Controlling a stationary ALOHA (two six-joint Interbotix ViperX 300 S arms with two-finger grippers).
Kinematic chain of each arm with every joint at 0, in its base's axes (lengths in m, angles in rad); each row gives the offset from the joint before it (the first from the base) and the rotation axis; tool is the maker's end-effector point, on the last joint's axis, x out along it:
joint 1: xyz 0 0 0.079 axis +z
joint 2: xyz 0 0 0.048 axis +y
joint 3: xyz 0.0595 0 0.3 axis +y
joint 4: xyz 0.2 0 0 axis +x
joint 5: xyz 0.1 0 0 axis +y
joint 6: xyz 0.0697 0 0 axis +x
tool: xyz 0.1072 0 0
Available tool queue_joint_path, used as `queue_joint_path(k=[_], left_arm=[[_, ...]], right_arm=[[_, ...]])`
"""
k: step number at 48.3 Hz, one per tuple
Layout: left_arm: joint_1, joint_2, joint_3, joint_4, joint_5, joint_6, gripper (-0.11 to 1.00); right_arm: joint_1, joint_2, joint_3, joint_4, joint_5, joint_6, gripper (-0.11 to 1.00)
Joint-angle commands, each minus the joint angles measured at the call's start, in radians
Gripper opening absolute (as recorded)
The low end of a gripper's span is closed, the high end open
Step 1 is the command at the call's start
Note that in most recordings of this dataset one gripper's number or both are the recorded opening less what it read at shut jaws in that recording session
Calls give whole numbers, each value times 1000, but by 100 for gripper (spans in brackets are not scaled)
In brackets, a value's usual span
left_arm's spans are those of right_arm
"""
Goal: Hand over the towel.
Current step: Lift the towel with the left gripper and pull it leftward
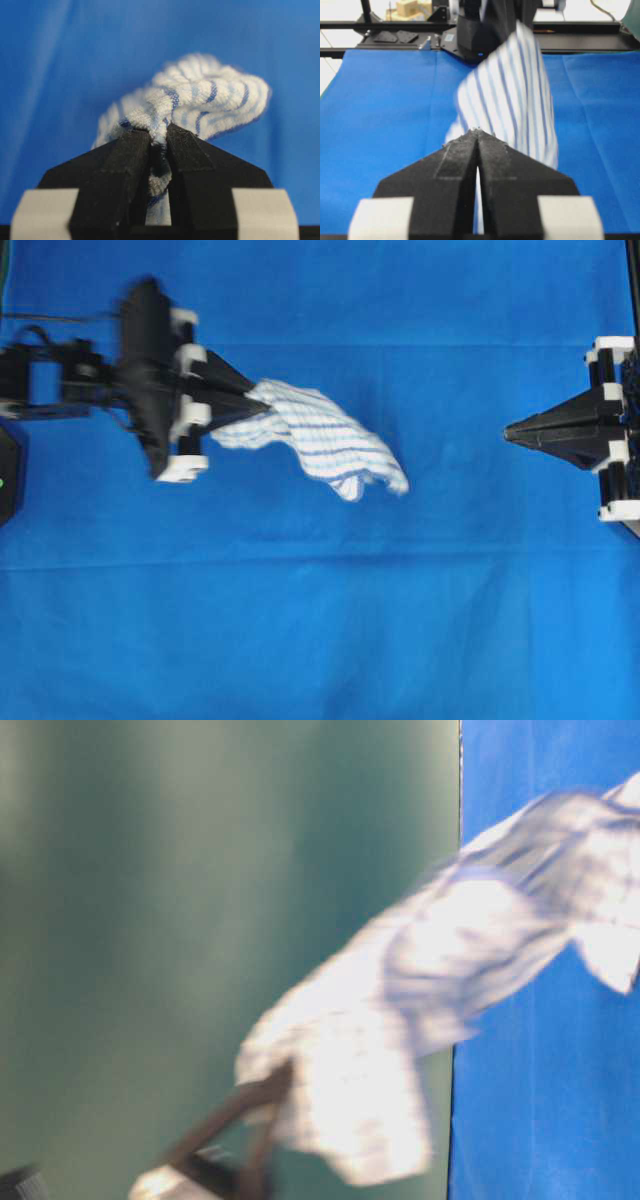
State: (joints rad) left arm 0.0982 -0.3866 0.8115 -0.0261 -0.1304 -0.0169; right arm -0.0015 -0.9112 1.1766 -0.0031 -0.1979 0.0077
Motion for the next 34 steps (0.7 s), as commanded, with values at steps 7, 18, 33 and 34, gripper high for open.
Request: queue_joint_path(k=[7, 18, 33, 34], left_arm=[[-51, -196, -6, 3, -8, 58, 4], [-69, -261, 14, 3, -5, 63, 4], [-69, -253, 11, 3, -2, 63, 4], [-71, -253, 11, 3, -2, 64, 4]], right_arm=[[-2, 6, -18, 0, -5, 2, 0], [-2, 8, -17, 2, -6, 2, 0], [-2, 32, -23, 2, -51, 20, 0], [-2, 40, -26, 2, -61, 20, 0]])
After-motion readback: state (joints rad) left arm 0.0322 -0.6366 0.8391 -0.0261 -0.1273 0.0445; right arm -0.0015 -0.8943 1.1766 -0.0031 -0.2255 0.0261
